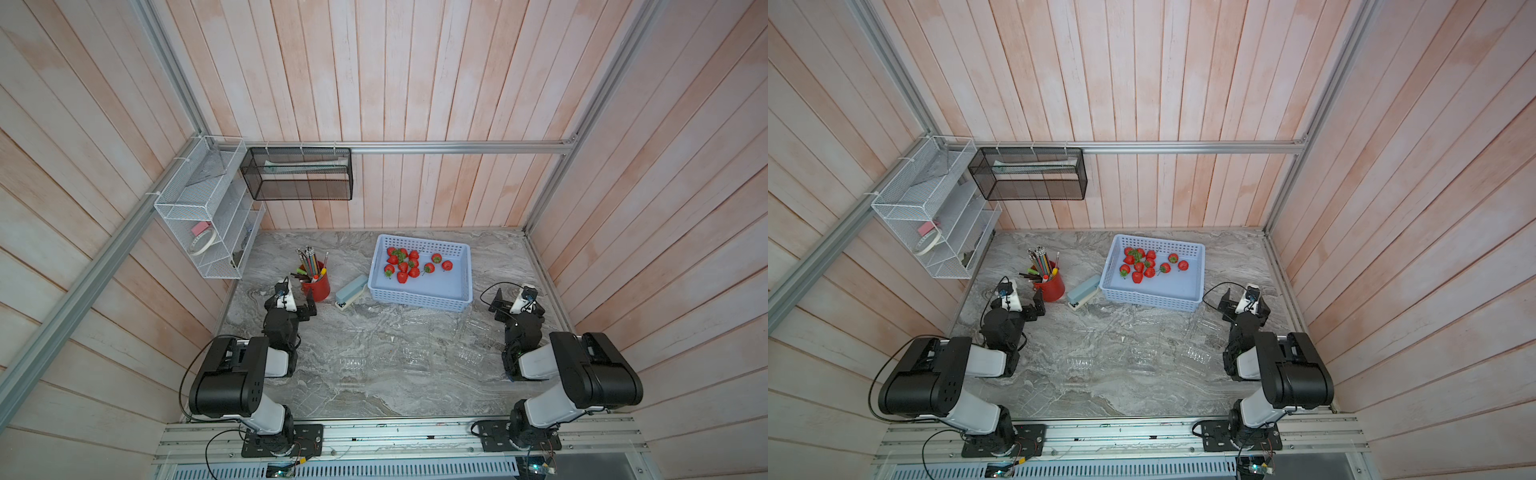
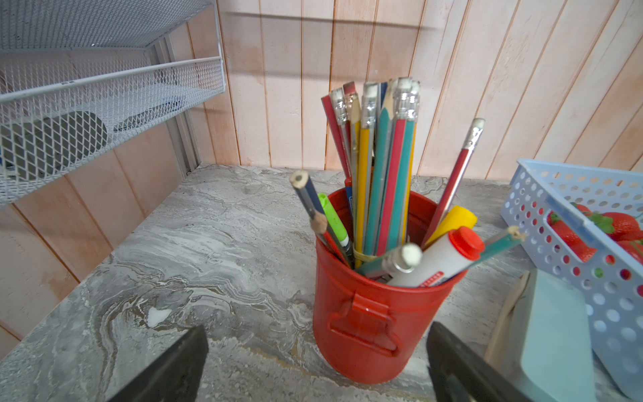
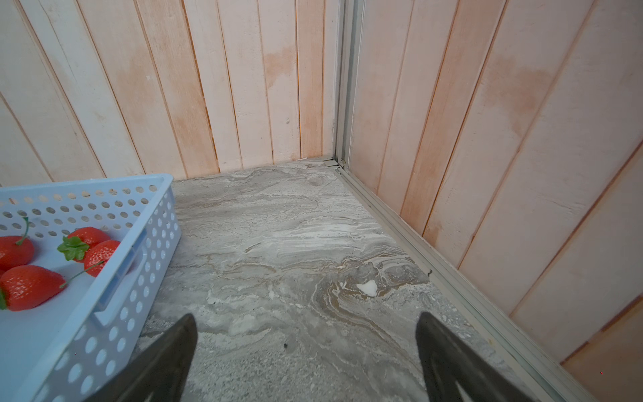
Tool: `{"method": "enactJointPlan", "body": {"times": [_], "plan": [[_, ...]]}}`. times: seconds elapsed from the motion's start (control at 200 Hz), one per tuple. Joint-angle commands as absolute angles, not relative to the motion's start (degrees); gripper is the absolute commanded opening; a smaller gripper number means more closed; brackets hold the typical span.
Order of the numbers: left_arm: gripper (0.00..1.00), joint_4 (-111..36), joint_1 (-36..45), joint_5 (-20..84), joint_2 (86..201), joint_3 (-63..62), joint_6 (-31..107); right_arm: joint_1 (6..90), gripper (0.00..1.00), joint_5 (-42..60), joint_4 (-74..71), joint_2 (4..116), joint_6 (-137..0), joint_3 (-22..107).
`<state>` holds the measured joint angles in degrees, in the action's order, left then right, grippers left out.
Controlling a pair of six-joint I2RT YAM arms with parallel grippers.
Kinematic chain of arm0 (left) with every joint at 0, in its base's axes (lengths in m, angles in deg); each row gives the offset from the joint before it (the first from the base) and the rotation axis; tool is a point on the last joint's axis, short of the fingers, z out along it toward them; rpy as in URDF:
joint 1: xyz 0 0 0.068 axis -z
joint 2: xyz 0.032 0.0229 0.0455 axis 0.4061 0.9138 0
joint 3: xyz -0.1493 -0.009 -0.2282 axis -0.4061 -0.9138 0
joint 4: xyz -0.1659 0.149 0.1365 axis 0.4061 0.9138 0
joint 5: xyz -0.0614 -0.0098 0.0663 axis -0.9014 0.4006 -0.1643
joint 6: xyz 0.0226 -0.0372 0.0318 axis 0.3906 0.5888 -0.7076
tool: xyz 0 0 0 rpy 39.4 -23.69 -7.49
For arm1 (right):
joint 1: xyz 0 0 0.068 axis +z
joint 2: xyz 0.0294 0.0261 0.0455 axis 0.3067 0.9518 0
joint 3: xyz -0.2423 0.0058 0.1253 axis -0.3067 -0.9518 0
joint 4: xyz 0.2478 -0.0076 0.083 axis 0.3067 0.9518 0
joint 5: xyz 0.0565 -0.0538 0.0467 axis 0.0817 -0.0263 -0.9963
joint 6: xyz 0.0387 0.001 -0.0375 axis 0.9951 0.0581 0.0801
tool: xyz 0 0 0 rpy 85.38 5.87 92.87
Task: Pack strawberries into containers
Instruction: Pick up the strawberry from the basket.
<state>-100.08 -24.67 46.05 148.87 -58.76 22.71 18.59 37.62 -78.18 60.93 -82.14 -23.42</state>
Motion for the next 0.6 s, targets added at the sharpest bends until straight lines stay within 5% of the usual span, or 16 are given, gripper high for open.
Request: {"method": "enactJointPlan", "body": {"times": [0.0,0.165,0.355,0.45,0.595], "plan": [[1.0,-101.5,-24.9,45.4,149.4,-58.0,22.1,19.0,0.98,38.4,-79.8,61.7,-82.8,-22.5],[1.0,-100.8,-24.1,45.9,145.1,-59.5,21.0,19.9,0.98,39.4,-80.8,60.2,-83.9,-23.2],[1.0,-87.1,-19.9,51.5,132.4,-56.4,19.6,26.6,0.98,47.3,-62.2,46.1,-89.1,-16.7],[1.0,-79.7,-19.3,49.5,128.8,-52.1,25.1,31.1,0.98,56.0,-60.6,42.6,-87.2,-13.8],[1.0,-58.4,-19.3,55.7,125.0,-42.0,44.9,36.8,0.98,56.1,-39.3,40.6,-84.3,-3.8]]}}
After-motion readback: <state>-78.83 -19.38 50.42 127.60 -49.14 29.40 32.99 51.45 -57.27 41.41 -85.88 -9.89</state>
